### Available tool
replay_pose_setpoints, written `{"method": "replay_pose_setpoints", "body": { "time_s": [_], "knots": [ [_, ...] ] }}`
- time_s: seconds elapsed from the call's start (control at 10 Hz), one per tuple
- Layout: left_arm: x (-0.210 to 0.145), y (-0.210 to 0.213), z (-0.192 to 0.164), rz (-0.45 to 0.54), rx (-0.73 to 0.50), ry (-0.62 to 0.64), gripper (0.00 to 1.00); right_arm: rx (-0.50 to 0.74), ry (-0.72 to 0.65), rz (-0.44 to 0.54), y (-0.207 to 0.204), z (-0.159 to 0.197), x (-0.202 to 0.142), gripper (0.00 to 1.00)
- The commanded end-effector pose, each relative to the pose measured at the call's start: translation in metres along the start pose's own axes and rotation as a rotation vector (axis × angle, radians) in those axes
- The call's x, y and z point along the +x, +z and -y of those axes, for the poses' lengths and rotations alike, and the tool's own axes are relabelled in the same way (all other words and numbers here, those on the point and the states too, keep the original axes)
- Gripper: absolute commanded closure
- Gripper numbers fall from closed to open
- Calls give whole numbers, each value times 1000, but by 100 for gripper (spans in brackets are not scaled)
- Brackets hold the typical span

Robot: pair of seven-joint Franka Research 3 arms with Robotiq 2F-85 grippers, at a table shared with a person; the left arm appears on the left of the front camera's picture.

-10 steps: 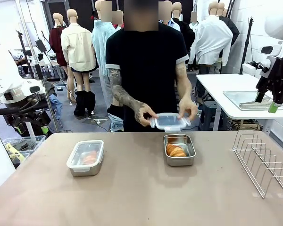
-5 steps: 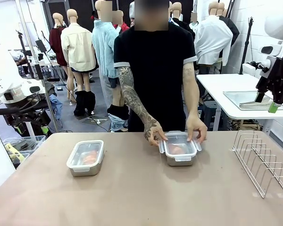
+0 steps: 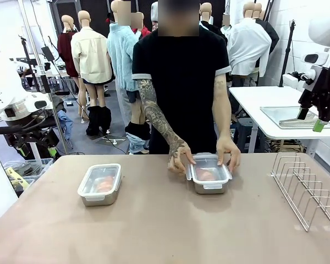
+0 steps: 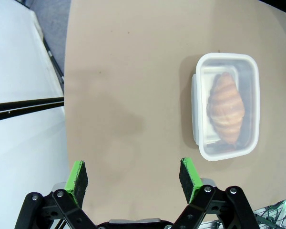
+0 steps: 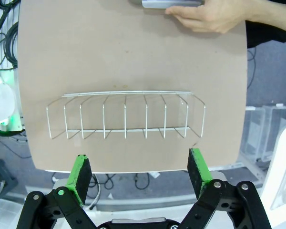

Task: Place the bread in airtight containers.
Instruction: Release when the human grabs the Airtight Container lid.

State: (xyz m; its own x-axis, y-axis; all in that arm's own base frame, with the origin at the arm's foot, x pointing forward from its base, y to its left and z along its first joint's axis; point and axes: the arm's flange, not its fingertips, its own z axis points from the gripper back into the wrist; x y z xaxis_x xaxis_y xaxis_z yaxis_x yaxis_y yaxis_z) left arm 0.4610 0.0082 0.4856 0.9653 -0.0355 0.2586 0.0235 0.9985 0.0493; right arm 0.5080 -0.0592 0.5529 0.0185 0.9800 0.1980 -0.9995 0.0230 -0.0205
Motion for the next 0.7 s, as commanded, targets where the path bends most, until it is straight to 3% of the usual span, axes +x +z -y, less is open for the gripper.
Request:
{"method": "replay_pose_setpoints", "body": {
  "time_s": [0.0, 0.6],
  "knots": [
    [-2, 0, 0, 0, 8, 16, 0, -11, 3, -5, 0, 0, 1, 0],
    [-2, 0, 0, 0, 8, 16, 0, -11, 3, -5, 0, 0, 1, 0]
  ]
}}
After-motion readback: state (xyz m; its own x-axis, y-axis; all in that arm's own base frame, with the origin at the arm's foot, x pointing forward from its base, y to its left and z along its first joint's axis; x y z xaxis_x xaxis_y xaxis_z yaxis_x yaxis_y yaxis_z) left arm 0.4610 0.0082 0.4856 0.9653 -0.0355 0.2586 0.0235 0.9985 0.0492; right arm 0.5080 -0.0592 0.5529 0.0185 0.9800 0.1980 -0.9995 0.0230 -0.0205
